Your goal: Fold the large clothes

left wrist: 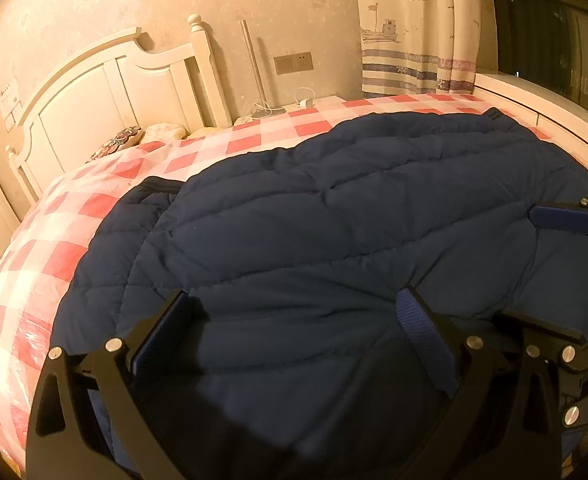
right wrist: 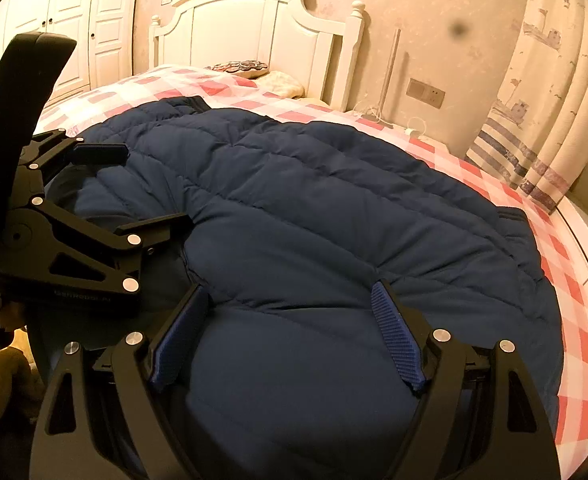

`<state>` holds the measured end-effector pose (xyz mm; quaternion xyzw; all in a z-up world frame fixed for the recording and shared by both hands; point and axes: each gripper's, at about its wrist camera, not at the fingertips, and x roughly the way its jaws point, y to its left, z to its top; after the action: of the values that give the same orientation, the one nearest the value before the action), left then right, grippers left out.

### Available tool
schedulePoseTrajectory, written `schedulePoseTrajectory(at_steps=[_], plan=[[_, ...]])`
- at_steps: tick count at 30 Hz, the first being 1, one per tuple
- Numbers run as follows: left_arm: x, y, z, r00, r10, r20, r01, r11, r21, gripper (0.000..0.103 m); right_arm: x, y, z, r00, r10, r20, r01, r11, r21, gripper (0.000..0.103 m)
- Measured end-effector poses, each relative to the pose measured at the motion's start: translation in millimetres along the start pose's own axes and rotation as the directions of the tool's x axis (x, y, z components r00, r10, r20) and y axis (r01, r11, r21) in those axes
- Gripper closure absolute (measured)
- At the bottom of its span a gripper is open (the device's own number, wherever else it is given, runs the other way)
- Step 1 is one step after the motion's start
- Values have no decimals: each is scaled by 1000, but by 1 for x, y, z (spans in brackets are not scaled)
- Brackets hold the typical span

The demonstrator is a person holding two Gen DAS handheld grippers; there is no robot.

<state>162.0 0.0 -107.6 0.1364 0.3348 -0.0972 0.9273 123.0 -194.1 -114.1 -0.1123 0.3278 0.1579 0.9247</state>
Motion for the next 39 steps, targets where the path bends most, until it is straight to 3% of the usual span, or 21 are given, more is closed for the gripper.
schedulePoseTrajectory(at_steps=[23,31,36,39], plan=[[9,0,7,999,-36,-3,36,998,-45,2,8,-8,5,999,41,-8,-41,999,30,23],[9,10,6,996,-91,-2,90,994,-64,2,-4,-5,-4,1000,-19,0,19,1000,18,24],[8,9,5,996,-93,-3,93,994,-60,2,-31,-25,-25,1000,-31,-2,31,996,81,24],[7,8,4,996,-85,-5,85,995,-51,2,-49,-35,-46,995,-101,-10,102,989,108,24]])
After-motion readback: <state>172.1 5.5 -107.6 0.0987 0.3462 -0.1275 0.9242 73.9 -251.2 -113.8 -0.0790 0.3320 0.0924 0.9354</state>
